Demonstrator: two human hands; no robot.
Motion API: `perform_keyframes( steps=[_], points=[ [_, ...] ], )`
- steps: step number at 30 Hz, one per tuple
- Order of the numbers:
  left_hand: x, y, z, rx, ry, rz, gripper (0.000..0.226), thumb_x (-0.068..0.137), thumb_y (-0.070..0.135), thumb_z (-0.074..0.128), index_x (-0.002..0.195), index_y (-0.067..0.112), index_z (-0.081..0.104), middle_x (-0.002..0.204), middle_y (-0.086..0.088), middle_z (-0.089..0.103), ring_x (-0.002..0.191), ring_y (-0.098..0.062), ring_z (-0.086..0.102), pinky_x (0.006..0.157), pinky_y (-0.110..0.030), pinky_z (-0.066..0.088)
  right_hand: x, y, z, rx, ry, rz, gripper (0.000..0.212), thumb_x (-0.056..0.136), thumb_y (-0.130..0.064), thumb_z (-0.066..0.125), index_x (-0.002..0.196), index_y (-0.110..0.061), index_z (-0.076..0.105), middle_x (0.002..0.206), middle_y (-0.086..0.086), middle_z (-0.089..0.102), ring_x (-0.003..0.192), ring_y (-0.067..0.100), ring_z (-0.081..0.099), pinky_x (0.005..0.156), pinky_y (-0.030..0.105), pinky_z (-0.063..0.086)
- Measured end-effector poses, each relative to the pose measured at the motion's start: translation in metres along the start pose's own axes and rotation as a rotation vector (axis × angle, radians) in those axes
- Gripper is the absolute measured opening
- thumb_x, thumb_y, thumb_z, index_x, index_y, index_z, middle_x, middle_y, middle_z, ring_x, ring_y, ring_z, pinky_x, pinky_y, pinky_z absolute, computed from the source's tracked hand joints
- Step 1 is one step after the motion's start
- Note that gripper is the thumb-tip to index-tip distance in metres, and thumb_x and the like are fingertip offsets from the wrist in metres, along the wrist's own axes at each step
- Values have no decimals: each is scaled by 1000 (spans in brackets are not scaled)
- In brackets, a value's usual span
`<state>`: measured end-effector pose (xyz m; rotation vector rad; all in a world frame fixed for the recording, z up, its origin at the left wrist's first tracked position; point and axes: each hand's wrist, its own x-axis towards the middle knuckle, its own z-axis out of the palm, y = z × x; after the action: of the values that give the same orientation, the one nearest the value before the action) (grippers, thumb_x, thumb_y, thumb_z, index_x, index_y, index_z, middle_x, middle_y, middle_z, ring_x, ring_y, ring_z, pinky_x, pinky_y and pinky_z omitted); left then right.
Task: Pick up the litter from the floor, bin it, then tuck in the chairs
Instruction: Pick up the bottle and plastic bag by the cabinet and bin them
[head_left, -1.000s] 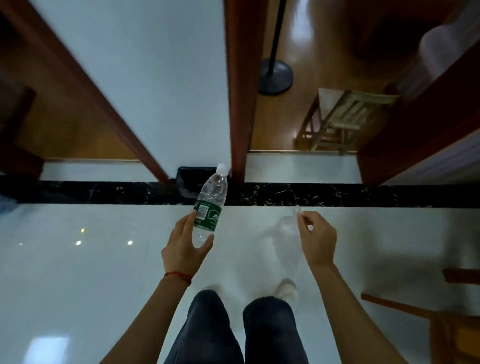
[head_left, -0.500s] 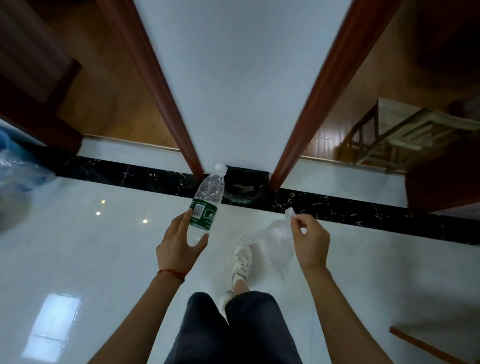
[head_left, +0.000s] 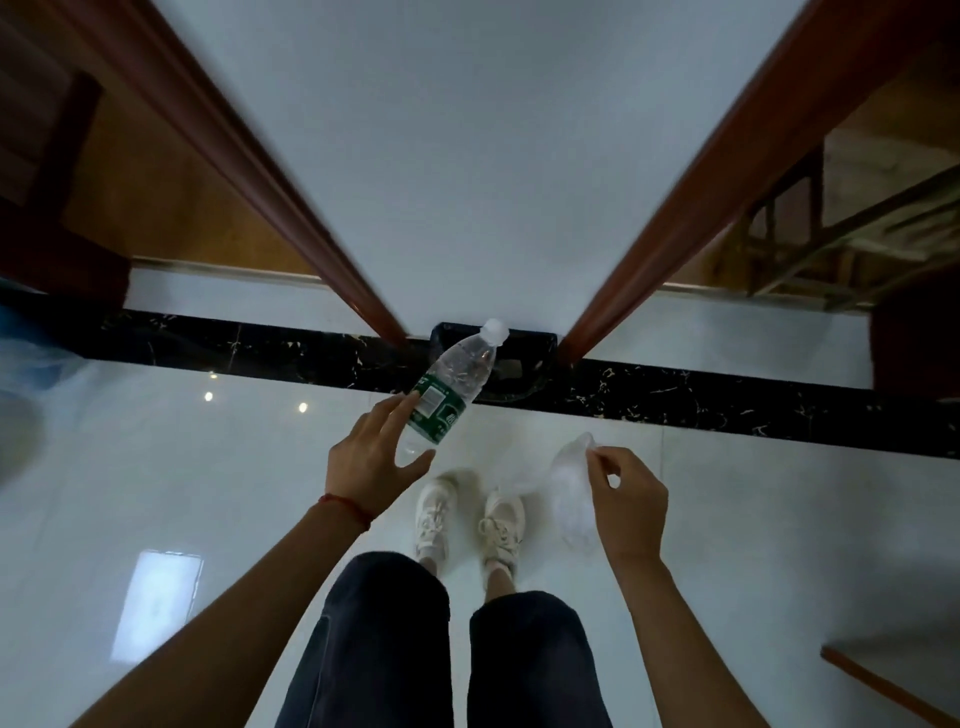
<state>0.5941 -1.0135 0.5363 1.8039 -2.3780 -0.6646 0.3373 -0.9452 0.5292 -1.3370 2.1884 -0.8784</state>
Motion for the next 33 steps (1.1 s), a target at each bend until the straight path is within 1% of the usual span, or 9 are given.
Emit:
perform_keyframes(
  steps=[5, 10, 15, 19, 23, 26, 28, 30, 33],
  points=[
    [66, -26, 36, 30, -116, 146, 71, 64, 21, 83, 126, 3, 53, 120, -20, 60, 96, -38, 63, 63, -47, 58, 15, 20, 37, -20, 31, 28, 1, 80, -2, 66, 79, -2, 66, 72, 11, 69, 66, 26, 64, 63, 37, 54],
    [128, -56, 87, 132, -221, 305, 69, 73, 23, 77, 132, 5, 46, 129, -20, 54, 103, -39, 57, 73, -48, 55, 27, 36, 79, -55, 57, 37, 2, 77, 1, 68, 79, 2, 67, 71, 13, 70, 64, 27, 64, 59, 41, 56],
    [172, -86, 136, 255, -356, 401, 68, 84, 30, 64, 141, 13, 31, 143, -13, 39, 120, -32, 44, 92, -45, 43, 31, 48, 111, -82, 39, 31, 4, 76, 0, 70, 77, 1, 66, 67, 12, 68, 59, 28, 64, 55, 43, 55],
    [199, -105, 162, 296, -414, 477, 68, 83, 25, 64, 141, 13, 32, 143, -14, 40, 119, -34, 44, 95, -47, 40, 33, 57, 130, -89, 39, 43, 5, 75, 0, 71, 77, 1, 66, 69, 11, 69, 60, 26, 64, 56, 43, 56],
    [220, -111, 178, 302, -410, 482, 66, 83, 26, 64, 140, 12, 33, 143, -15, 39, 121, -35, 42, 97, -48, 38, 34, 61, 143, -98, 29, 50, 6, 74, 0, 72, 77, 1, 67, 68, 12, 70, 61, 27, 65, 57, 42, 57],
    [232, -116, 187, 324, -390, 431, 76, 81, 36, 66, 143, 17, 27, 150, -10, 29, 133, -30, 30, 108, -49, 22, 38, 63, 153, -92, 17, 39, 6, 75, 1, 71, 78, 1, 67, 69, 11, 70, 61, 27, 65, 57, 43, 57],
    [231, -116, 184, 281, -359, 358, 80, 78, 40, 68, 143, 18, 27, 151, -8, 27, 137, -28, 23, 110, -52, 14, 42, 64, 156, -99, 13, 23, 5, 75, 1, 71, 79, 2, 67, 71, 13, 71, 62, 27, 66, 58, 43, 57],
    [221, -113, 175, 213, -290, 301, 73, 81, 39, 66, 141, 14, 32, 148, -11, 33, 137, -29, 24, 111, -53, 14, 45, 64, 158, -105, 13, 7, 5, 76, 2, 70, 79, 3, 67, 72, 14, 71, 63, 28, 66, 58, 44, 56],
    [194, -108, 162, 143, -156, 263, 62, 83, 33, 65, 134, 7, 43, 139, -18, 45, 131, -35, 35, 109, -54, 21, 53, 61, 162, -97, 15, 7, 4, 77, 1, 69, 79, 4, 67, 72, 15, 71, 63, 30, 66, 57, 46, 56]
  ],
)
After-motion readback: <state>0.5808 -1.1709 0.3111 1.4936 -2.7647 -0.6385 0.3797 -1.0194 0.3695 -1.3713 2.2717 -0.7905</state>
